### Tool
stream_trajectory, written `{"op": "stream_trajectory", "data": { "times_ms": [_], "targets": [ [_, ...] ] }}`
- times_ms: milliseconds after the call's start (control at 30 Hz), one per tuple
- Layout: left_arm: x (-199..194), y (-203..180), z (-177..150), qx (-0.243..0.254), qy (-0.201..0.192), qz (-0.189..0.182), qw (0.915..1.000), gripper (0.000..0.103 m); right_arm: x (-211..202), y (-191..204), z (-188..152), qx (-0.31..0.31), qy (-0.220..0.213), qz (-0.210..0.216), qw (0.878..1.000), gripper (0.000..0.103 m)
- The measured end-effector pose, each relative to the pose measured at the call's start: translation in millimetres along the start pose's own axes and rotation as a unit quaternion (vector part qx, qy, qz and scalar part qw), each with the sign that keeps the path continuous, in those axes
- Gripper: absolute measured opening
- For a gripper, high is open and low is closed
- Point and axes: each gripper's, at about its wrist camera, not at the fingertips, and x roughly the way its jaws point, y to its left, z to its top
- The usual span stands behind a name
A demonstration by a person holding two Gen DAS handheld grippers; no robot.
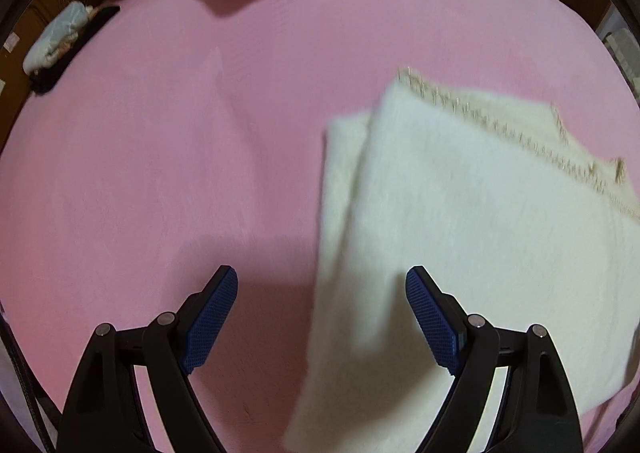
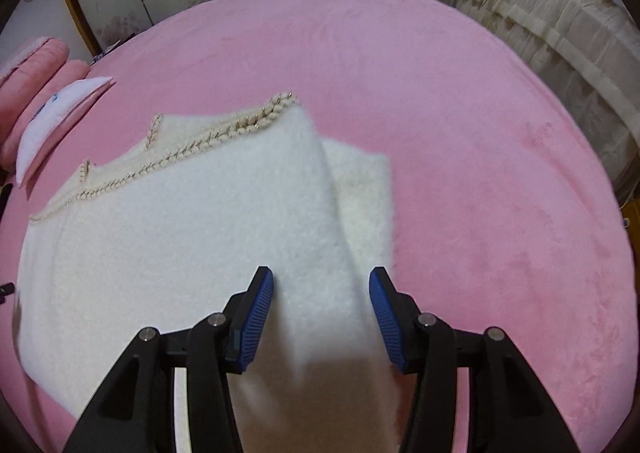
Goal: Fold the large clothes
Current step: 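Lay the folded hem flat and open both tools, then press and smooth the folded cardigan with both closed tools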
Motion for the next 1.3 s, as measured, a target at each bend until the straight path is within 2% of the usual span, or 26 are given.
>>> {"op": "stream_trajectory", "data": {
  "times_ms": [33, 67, 100, 133, 200, 333, 400, 500, 533, 600, 633, 700, 733, 800, 867, 900, 933, 1000, 1100, 1133, 1233, 1300],
  "targets": [
    [1.9, -0.4, -2.3, 0.000, 0.001, -0.002, 1.0000, 0.085, 2.8, -0.7, 0.4, 0.003, 0.002, 0.016, 1.000, 0.037],
    [2.3, -1.2, -6.2, 0.000, 0.001, -0.003, 1.0000, 0.085, 3.1, 0.9, -1.3, 0.003, 0.000, 0.017, 1.000, 0.032],
    [1.7, -2.1, -9.4, 0.001, 0.001, -0.004, 1.0000, 0.085, 3.6, 1.2, -2.4, -0.001, -0.001, 0.004, 1.000, 0.012],
    [-0.3, -3.2, -13.6, 0.000, 0.000, -0.007, 1.0000, 0.085, 3.2, 0.8, -3.3, -0.006, 0.001, -0.004, 1.000, 0.008],
    [-6.2, -6.3, -20.6, -0.001, -0.004, -0.016, 0.9999, 0.085, 0.8, -2.5, -5.0, 0.001, 0.000, -0.009, 1.000, 0.006],
    [-28.4, -13.6, -40.8, -0.006, -0.041, -0.012, 0.9991, 0.085, 4.7, 0.1, -13.7, 0.013, 0.008, -0.062, 0.998, 0.006],
    [-36.0, -19.4, -48.5, 0.007, -0.042, -0.018, 0.9989, 0.079, 3.8, 7.3, -15.1, 0.017, 0.001, -0.085, 0.996, 0.007],
    [-49.1, -31.9, -59.8, 0.019, -0.039, -0.041, 0.9982, 0.069, -13.6, 26.1, -19.1, 0.002, -0.034, -0.133, 0.991, 0.010],
    [-53.6, -34.9, -64.4, 0.018, -0.038, -0.057, 0.9975, 0.067, -24.7, 32.8, -22.4, 0.000, -0.051, -0.144, 0.988, 0.012],
    [-60.3, -42.9, -72.1, 0.015, -0.029, -0.100, 0.9945, 0.054, -51.0, 49.6, -32.4, -0.004, -0.095, -0.157, 0.983, 0.012],
    [-63.9, -49.1, -74.5, 0.012, -0.024, -0.113, 0.9932, 0.053, -62.5, 59.1, -38.9, -0.004, -0.107, -0.157, 0.982, 0.012],
    [-65.7, -64.0, -81.3, 0.002, -0.014, -0.143, 0.9896, 0.051, -76.4, 77.2, -50.6, 0.000, -0.105, -0.122, 0.987, 0.012],
    [-64.1, -73.3, -84.3, 0.001, -0.005, -0.160, 0.9871, 0.047, -79.3, 85.8, -57.3, 0.006, -0.097, -0.085, 0.992, 0.012],
    [-55.1, -99.6, -89.7, 0.014, 0.016, -0.183, 0.9829, 0.019, -75.4, 104.3, -71.9, 0.018, -0.055, 0.021, 0.998, 0.012],
    [-47.9, -119.4, -97.9, 0.028, 0.034, -0.197, 0.9794, 0.008, -63.9, 124.0, -87.0, 0.030, -0.007, 0.109, 0.994, 0.012],
    [-44.0, -126.9, -100.7, 0.032, 0.040, -0.206, 0.9771, 0.007, -57.3, 134.8, -94.8, 0.029, 0.015, 0.136, 0.990, 0.011],
    [-40.5, -134.0, -104.2, 0.034, 0.048, -0.221, 0.9735, 0.006, -50.7, 146.8, -100.3, 0.024, 0.030, 0.152, 0.988, 0.006],
    [-32.8, -148.4, -110.2, 0.043, 0.075, -0.246, 0.9655, 0.006, -39.6, 162.3, -109.5, 0.006, 0.059, 0.177, 0.982, 0.004],
    [-14.4, -162.5, -116.1, 0.057, 0.104, -0.231, 0.9656, 0.006, -31.1, 167.5, -115.9, 0.015, 0.078, 0.214, 0.974, 0.004],
    [-8.1, -166.6, -117.7, 0.063, 0.117, -0.228, 0.9646, 0.006, -26.5, 165.3, -115.5, 0.027, 0.098, 0.230, 0.968, 0.004],
    [0.9, -169.9, -119.1, 0.060, 0.136, -0.236, 0.9603, 0.006, -16.8, 161.2, -111.7, 0.035, 0.152, 0.276, 0.948, 0.004],
    [3.1, -170.2, -120.3, 0.056, 0.140, -0.246, 0.9576, 0.007, -15.1, 165.5, -112.7, 0.016, 0.173, 0.284, 0.943, 0.004]
  ]
}}
